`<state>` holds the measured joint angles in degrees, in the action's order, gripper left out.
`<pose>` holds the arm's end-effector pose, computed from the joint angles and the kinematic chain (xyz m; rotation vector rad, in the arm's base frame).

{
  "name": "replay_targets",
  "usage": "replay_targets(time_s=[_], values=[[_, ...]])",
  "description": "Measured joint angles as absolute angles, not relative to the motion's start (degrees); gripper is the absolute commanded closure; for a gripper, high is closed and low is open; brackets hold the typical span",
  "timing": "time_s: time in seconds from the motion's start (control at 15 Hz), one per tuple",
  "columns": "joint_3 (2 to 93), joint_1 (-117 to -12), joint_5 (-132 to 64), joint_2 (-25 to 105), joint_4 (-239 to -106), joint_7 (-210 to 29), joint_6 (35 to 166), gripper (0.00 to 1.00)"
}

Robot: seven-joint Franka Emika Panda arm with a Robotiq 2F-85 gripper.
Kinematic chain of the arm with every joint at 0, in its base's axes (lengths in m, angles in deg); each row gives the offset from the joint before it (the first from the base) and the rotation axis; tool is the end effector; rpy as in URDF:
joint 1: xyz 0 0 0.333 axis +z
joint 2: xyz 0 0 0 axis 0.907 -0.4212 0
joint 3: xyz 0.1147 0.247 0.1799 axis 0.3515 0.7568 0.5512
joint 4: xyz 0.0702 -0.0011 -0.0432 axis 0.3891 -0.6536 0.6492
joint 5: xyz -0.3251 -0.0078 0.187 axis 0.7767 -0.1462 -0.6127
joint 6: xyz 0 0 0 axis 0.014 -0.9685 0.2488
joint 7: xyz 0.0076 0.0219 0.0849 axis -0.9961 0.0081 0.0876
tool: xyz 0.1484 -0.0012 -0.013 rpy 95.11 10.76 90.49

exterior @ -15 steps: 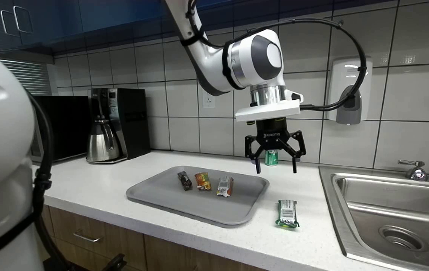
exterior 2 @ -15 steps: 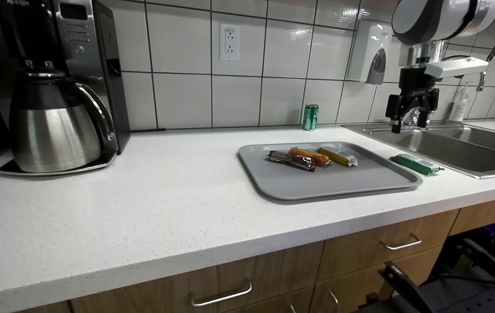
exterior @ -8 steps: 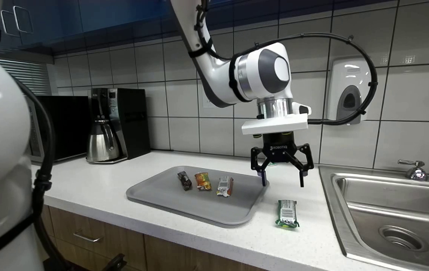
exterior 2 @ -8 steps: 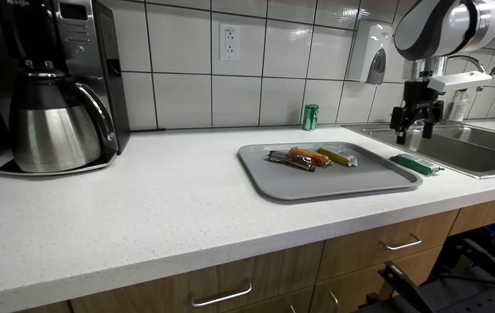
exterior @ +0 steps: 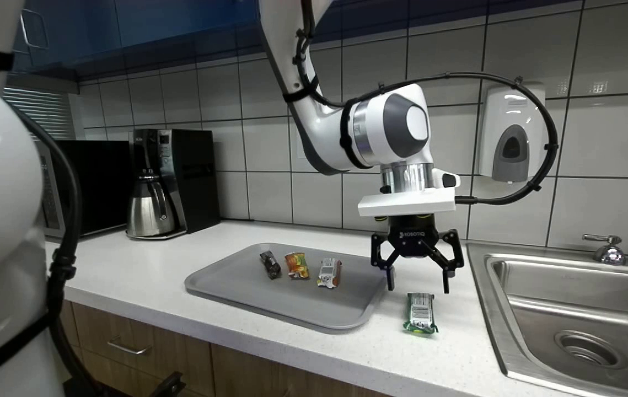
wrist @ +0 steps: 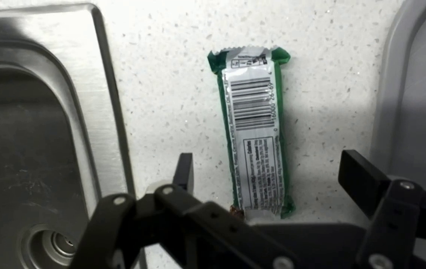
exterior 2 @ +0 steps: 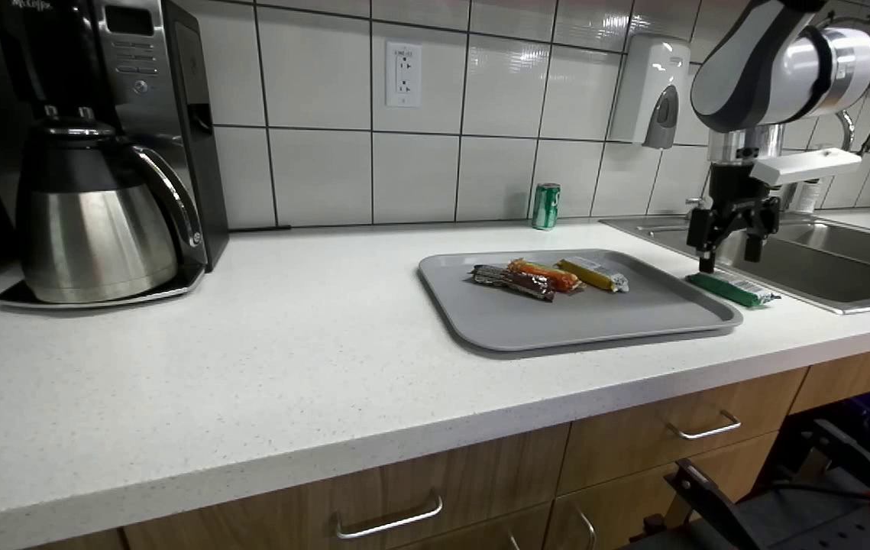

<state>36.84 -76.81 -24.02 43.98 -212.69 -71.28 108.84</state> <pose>0.4555 -0.2296 0.2309 2.9783 -0.0053 -0.1540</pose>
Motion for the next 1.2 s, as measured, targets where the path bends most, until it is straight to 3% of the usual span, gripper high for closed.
replay_targets(time_s=[0.67,0.73,0.87,1.2], values=[[36.82,-77.95,-24.07,41.04,-212.16,-71.29,110.0,0.0],[36.82,-77.95,-24.07,40.91,-212.1,-71.29,110.08,0.25],[36.82,-77.95,-24.07,40.78,-211.95,-71.29,110.18,0.34],[36.82,-77.95,-24.07,40.72,-211.75,-71.29,110.33,0.73]])
